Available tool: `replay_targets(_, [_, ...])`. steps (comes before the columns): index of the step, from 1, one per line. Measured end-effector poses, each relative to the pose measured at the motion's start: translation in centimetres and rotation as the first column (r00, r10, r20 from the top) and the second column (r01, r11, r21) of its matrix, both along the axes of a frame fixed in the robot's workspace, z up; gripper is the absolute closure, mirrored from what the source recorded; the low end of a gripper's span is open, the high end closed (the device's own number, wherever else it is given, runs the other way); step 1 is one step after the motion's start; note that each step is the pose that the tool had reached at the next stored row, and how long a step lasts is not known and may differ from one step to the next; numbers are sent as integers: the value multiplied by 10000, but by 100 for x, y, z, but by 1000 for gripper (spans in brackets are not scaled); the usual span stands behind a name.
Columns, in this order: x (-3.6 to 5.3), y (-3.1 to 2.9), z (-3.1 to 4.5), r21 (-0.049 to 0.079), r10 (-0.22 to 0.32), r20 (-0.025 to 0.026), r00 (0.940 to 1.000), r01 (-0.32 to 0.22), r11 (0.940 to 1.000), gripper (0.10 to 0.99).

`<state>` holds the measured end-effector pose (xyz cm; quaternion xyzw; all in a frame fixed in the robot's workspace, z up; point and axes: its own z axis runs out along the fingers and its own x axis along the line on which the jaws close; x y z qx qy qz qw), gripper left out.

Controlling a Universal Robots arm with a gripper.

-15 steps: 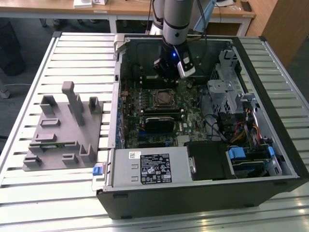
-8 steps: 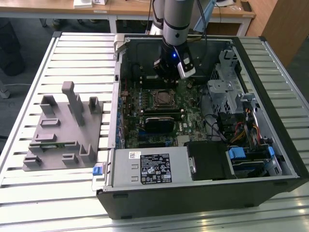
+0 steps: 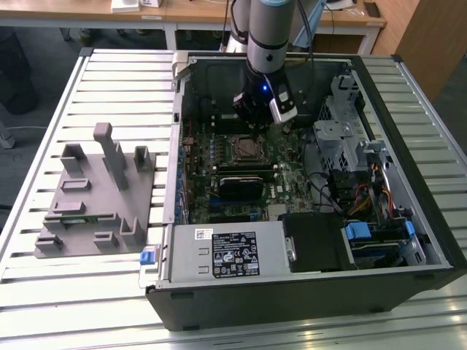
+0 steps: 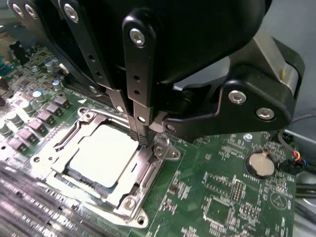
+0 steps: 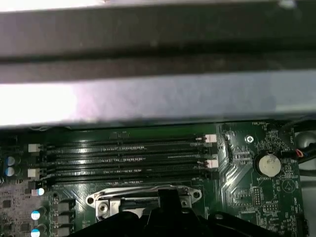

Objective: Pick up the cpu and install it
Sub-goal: 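Install the second cpu locking lever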

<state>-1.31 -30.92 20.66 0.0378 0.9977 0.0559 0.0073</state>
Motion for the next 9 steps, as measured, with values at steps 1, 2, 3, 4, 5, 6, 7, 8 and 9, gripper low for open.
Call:
replay_targets(1, [1,-15,0,-1,0,0,10000,0,10000,980])
replay_targets(2, [2,-33,0,-1,0,0,10000,0,10000,980])
replay_targets(3, [3,-52,-1,0,0,0,10000,0,10000,980])
replay_targets(4, [4,-70,-1,1,1,1,10000,-1,10000,980])
replay_targets(5, [4,-83,-2,2,1,1,10000,-1,10000,980])
replay_targets(6, [4,-96,-1,7,1,1,10000,-1,10000,980])
replay_targets(7, [4,-104,-1,9,1,1,10000,-1,10000,980])
replay_targets(8, [4,-105,0,10,0,-1,10000,0,10000,980])
replay_targets(9, [4,-105,6,9,-2,-2,10000,2,10000,980])
